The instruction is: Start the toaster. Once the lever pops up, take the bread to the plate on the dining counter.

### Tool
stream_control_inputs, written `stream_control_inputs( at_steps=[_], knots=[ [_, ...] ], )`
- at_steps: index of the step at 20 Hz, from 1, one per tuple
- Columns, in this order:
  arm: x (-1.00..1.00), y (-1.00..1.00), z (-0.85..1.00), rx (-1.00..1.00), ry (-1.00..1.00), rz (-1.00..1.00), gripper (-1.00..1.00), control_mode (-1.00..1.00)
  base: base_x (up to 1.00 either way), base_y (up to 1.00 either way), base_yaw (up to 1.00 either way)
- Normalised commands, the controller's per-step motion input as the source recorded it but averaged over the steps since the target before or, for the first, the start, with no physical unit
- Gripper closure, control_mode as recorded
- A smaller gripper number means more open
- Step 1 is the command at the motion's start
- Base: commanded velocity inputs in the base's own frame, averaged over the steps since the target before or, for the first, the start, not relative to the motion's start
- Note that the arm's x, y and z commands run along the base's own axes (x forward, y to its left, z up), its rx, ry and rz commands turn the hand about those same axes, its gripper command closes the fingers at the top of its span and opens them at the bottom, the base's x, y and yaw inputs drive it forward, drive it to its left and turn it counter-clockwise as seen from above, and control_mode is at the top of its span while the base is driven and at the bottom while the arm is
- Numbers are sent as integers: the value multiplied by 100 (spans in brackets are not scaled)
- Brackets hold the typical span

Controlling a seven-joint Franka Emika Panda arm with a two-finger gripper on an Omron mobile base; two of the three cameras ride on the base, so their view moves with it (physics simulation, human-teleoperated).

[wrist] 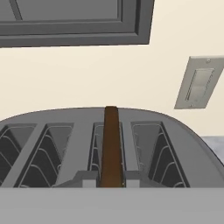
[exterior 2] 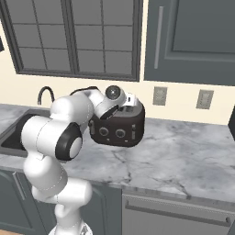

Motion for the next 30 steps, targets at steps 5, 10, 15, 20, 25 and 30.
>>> stream_control_inputs(
  at_steps=[5,10,15,20,25,30],
  knots=[
    [0,0,0,0,0,0,100,-100,0,0,0],
    [0,0,0,0,0,0,100,-100,0,0,0],
    [0,0,0,0,0,0,100,-100,0,0,0],
    [0,0,0,0,0,0,100,-100,0,0,0],
    [-2,0,0,0,0,0,100,-100,0,0,0],
    [-13,0,9,0,-6,0,100,-100,0,0,0]
  ],
)
